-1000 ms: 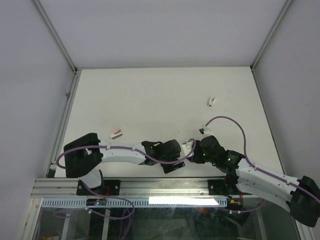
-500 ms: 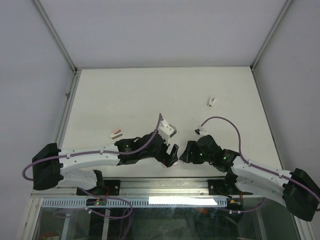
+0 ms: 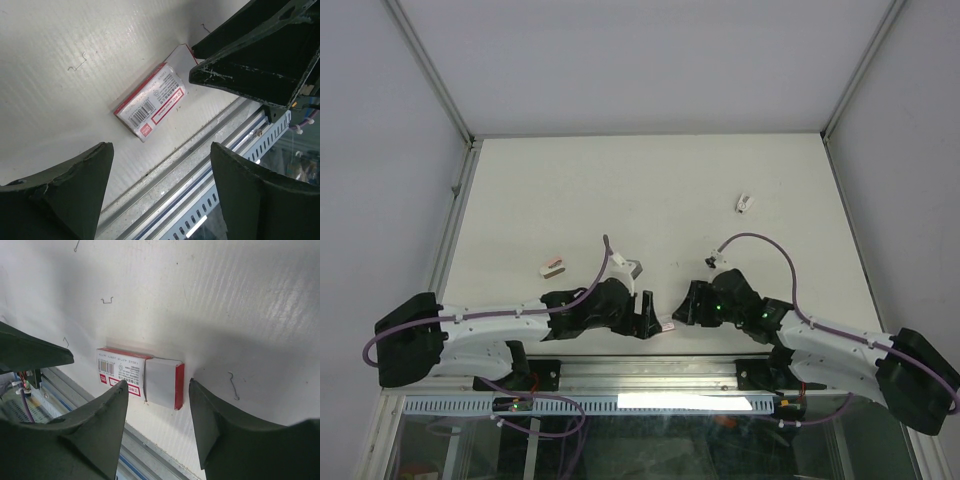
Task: Load the staples into the stapler
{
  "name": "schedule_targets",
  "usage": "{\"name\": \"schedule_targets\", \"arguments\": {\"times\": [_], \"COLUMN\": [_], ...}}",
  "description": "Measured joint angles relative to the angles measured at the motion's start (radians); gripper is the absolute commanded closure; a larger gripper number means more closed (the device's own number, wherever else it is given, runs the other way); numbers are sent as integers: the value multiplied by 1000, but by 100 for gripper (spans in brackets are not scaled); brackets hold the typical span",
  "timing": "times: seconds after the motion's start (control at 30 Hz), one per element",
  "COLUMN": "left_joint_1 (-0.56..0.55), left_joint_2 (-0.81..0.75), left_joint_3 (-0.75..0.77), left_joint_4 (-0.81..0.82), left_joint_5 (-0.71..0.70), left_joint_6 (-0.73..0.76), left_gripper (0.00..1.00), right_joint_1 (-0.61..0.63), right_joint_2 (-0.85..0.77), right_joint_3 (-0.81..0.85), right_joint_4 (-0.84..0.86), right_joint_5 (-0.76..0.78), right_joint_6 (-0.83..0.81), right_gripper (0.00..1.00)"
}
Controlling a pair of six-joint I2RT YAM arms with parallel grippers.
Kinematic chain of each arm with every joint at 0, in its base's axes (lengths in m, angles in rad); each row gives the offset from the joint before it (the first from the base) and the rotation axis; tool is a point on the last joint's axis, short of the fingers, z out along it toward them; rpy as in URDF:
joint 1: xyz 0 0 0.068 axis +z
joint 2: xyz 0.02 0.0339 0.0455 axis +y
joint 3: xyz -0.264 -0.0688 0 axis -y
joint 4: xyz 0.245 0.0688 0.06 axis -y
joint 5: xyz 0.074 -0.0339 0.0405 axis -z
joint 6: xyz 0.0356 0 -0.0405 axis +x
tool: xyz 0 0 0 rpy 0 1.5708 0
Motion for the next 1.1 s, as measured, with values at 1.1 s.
{"name": "schedule_targets", "arguments": {"times": [1.1], "left_joint_1": [19], "left_joint_2": [214], "left_joint_3": [5], "left_joint_4": [219], "left_joint_5": [121], "left_joint_6": [61], "left_gripper": [21], "right_joint_1": [8], "right_joint_2": [122], "right_joint_3": [8], "right_joint_4": [139], "right_joint_5": [-107], "right_joint_6": [18], "right_gripper": [45]}}
